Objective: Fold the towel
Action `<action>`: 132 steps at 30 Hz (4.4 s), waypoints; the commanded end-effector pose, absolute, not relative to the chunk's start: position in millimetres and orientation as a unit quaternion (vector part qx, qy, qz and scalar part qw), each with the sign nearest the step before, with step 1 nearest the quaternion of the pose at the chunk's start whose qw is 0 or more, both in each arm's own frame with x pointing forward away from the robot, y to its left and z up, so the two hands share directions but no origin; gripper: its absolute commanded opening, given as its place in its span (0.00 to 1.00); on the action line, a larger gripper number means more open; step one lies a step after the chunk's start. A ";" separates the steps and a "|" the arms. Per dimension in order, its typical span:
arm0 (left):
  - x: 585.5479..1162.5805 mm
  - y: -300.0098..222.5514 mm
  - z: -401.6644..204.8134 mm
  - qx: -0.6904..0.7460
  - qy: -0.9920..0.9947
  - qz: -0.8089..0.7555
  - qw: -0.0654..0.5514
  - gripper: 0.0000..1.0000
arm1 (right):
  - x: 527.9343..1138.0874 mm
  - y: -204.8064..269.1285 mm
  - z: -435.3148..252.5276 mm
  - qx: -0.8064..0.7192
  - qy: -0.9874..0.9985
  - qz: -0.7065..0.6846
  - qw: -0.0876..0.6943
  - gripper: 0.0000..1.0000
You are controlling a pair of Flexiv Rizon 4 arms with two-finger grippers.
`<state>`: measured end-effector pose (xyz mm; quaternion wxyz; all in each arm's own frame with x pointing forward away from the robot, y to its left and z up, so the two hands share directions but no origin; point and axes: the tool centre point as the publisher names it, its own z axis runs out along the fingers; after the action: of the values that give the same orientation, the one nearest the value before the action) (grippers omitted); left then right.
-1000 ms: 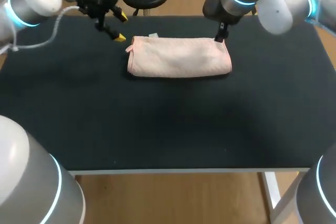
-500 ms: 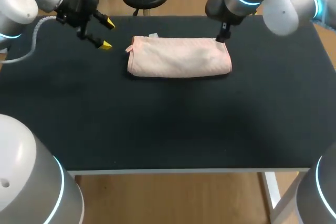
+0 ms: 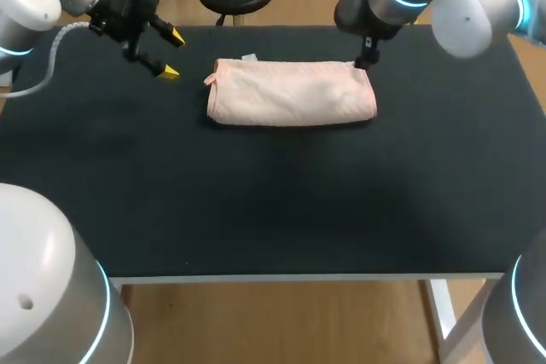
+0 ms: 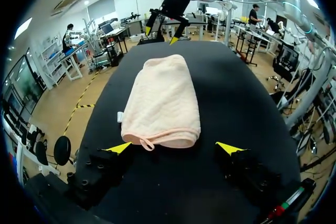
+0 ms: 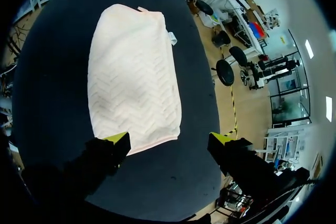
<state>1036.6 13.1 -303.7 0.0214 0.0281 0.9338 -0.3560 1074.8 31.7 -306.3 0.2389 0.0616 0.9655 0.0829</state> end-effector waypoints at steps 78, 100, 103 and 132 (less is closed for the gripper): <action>1037.5 13.4 -304.3 0.029 0.934 -0.357 0.021 1.00 | 1061.9 20.7 -411.8 0.605 0.744 0.267 -0.095 1.00; 1037.5 13.4 -304.3 0.029 0.934 -0.357 0.021 1.00 | 1069.5 37.5 -435.7 0.612 0.719 0.302 -0.132 1.00; 1037.5 13.4 -304.3 0.029 0.934 -0.357 0.021 1.00 | 1071.2 43.3 -437.1 0.609 0.720 0.303 -0.135 1.00; 1037.5 13.4 -304.3 0.029 0.934 -0.357 0.021 1.00 | 1078.7 84.0 -384.9 0.623 0.738 0.255 -0.043 0.00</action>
<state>1037.9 13.4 -303.8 0.0198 0.0287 0.9338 -0.3561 1084.4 75.2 -400.5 -0.0704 0.6129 0.7346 0.2825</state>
